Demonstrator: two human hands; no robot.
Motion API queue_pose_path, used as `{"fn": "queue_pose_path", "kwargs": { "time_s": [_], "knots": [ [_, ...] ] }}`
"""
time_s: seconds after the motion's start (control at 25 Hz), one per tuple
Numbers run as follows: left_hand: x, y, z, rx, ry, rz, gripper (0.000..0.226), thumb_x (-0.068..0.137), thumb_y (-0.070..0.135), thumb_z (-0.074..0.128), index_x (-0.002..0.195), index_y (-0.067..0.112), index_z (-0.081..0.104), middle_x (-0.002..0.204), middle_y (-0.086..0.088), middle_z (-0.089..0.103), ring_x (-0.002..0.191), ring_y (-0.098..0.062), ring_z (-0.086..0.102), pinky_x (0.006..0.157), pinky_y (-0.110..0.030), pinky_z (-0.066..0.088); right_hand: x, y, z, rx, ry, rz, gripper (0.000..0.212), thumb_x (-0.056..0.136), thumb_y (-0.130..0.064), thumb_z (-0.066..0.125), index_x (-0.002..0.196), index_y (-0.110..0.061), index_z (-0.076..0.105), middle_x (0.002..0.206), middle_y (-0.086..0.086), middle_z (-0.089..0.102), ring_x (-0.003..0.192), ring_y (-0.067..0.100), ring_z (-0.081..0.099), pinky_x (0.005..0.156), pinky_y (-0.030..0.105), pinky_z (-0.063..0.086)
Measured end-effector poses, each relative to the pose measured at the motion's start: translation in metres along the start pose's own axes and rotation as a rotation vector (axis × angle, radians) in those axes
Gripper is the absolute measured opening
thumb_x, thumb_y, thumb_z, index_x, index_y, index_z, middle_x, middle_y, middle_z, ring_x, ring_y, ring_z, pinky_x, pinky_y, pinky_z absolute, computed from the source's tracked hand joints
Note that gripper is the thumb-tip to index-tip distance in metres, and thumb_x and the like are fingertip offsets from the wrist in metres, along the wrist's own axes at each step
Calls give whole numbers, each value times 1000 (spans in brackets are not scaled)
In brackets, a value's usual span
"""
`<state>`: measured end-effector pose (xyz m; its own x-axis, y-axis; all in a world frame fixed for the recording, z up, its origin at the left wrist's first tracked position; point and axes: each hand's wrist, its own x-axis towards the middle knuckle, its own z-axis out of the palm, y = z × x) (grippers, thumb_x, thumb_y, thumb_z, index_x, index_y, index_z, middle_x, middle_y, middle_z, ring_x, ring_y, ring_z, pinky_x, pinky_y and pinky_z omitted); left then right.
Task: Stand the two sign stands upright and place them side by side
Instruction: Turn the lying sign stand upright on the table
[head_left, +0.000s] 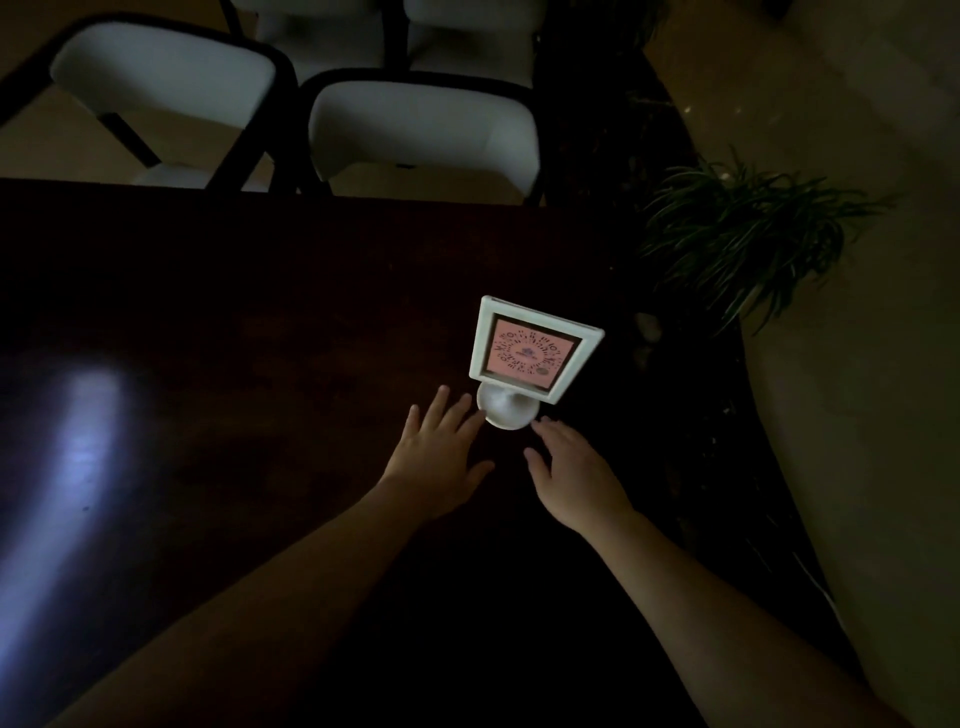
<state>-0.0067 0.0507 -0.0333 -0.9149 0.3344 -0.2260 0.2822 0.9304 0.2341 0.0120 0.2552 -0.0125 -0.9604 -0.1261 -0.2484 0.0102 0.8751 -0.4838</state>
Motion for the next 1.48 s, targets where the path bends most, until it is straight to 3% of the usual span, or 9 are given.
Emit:
{"fn": "queue_pose_path", "kwargs": {
  "time_s": [0.12, 0.28, 0.56, 0.76, 1.0, 1.2, 1.48],
  "knots": [
    [-7, 8, 13, 75, -40, 25, 82, 88, 73, 23, 155, 29, 6, 165, -1, -1, 146, -26, -19, 114, -56, -4, -3, -5, 11, -155, -55, -141, 56, 103, -39, 35, 154, -19, 24, 164, -2, 16, 150, 14, 7, 117, 35, 15],
    [-9, 17, 20, 62, -52, 2, 80, 89, 73, 14, 156, 29, 4, 165, 1, -4, 147, -24, -18, 115, -54, -6, 0, -4, 20, -257, -117, -163, 59, 104, -41, 24, 156, -15, 13, 166, 1, 5, 151, 16, -2, 122, 39, 8],
    [-8, 28, 19, 8, 44, -17, 74, 93, 55, 30, 157, 23, 9, 163, -7, 15, 150, -30, 1, 119, -50, 4, 0, 6, 25, -267, -33, -214, 55, 105, -31, 30, 155, -13, 20, 165, 2, 15, 151, 17, 8, 121, 37, 14],
    [-15, 32, 27, 5, 35, -7, 79, 93, 58, 24, 157, 19, 0, 165, 0, -6, 149, -24, -13, 121, -45, 0, -5, 4, 29, -208, 13, -214, 51, 103, -26, 37, 152, -13, 29, 161, 0, 23, 148, 17, 19, 117, 35, 27],
    [-39, 26, 33, 26, 33, -22, 82, 90, 62, 19, 157, 19, -4, 165, 1, -9, 148, -21, -17, 121, -43, -3, -19, -7, 40, -197, 16, -219, 52, 102, -27, 41, 152, -17, 30, 160, -2, 24, 146, 21, 26, 113, 37, 36],
    [-56, 7, 31, 23, 38, -69, 82, 90, 64, 18, 156, 22, -4, 164, 3, -9, 148, -21, -17, 120, -46, -2, -20, -30, 54, -207, 10, -247, 51, 102, -27, 42, 151, -20, 31, 159, -3, 25, 144, 18, 27, 108, 32, 35],
    [-65, -26, 22, 32, 45, -95, 83, 88, 64, 19, 157, 22, -1, 165, 3, -8, 148, -21, -18, 120, -48, -3, -9, -60, 62, -230, -19, -273, 50, 101, -26, 42, 150, -18, 32, 159, -2, 27, 144, 22, 29, 114, 38, 34]
  ]
}}
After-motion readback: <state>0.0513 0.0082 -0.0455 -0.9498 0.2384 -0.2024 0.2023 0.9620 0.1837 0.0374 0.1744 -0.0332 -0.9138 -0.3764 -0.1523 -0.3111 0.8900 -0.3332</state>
